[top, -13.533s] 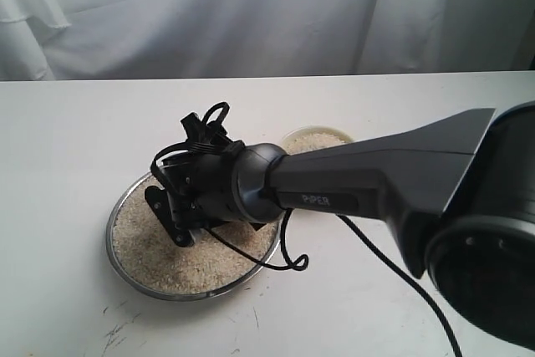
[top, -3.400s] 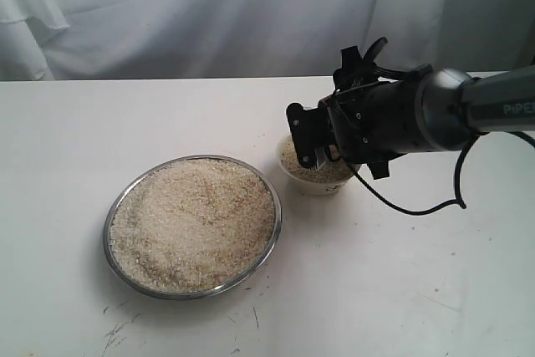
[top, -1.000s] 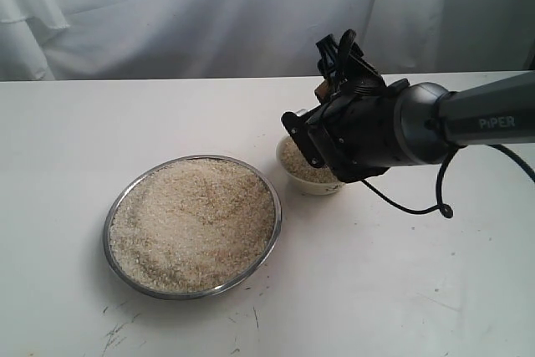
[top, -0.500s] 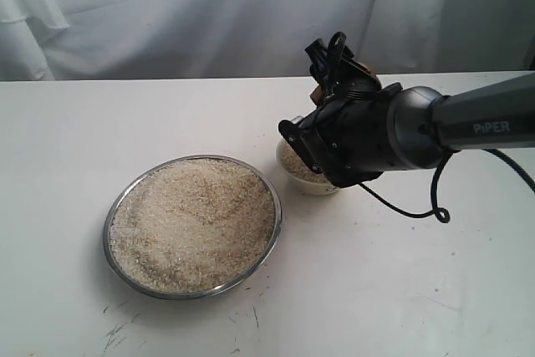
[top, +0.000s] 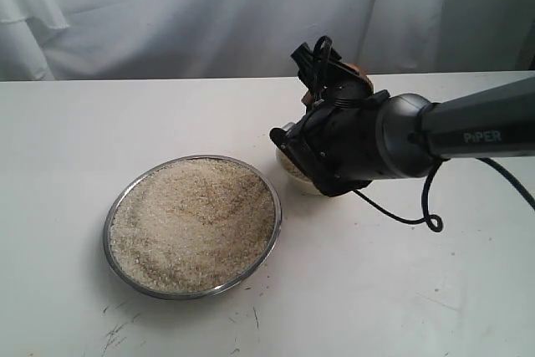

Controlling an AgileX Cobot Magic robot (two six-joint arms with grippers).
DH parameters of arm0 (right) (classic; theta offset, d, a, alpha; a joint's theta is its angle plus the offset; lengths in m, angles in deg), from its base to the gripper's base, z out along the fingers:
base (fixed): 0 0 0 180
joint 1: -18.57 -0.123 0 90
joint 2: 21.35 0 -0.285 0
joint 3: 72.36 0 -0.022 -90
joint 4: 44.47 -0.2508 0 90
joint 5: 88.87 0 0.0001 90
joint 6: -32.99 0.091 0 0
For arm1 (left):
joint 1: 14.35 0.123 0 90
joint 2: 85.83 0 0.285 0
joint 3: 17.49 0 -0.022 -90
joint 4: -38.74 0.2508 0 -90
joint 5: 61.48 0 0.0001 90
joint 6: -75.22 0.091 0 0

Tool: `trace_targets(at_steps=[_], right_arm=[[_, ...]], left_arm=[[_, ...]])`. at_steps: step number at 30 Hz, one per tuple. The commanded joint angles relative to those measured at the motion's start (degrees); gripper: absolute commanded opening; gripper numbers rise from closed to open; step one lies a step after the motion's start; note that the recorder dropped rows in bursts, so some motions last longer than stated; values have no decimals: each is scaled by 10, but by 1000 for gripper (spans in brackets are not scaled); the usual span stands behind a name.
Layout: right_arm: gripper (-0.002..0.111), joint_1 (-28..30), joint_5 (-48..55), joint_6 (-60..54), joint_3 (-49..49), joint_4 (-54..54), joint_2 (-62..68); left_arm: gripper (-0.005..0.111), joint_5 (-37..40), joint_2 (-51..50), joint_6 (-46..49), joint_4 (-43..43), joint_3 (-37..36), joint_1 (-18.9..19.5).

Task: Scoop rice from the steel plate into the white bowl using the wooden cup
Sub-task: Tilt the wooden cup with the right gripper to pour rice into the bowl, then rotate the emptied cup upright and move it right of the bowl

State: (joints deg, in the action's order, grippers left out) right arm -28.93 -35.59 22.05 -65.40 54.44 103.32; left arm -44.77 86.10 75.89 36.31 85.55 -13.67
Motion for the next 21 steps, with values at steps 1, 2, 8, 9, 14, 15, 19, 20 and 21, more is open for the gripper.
trace_targets(at_steps=[1, 2, 8, 9, 14, 15, 19, 20, 21], right_arm=[[0, -4, 25, 19, -3, 10, -6], [0, -4, 24, 34, -3, 10, -9], [0, 6, -16, 133, -3, -7, -51], [0, 9, -25, 147, -3, -21, -59], [0, 13, -78, 213, -3, -118, -90], [0, 13, -90, 220, -3, -143, -97], [0, 13, -131, 234, 1, -208, -121], [0, 13, -143, 241, 7, -218, -129], [0, 13, -156, 256, 14, -227, -139]], left_arm=[[0, -4, 3, -2, 0, -3, -1], [0, -4, 3, -2, 0, -3, -1], [0, -4, 3, -2, 0, -3, -1], [0, -4, 3, -2, 0, -3, -1], [0, -4, 3, -2, 0, -3, -1], [0, -4, 3, -2, 0, -3, -1], [0, -4, 3, -2, 0, -3, -1], [0, -4, 3, -2, 0, -3, -1], [0, -4, 3, -2, 0, -3, -1]])
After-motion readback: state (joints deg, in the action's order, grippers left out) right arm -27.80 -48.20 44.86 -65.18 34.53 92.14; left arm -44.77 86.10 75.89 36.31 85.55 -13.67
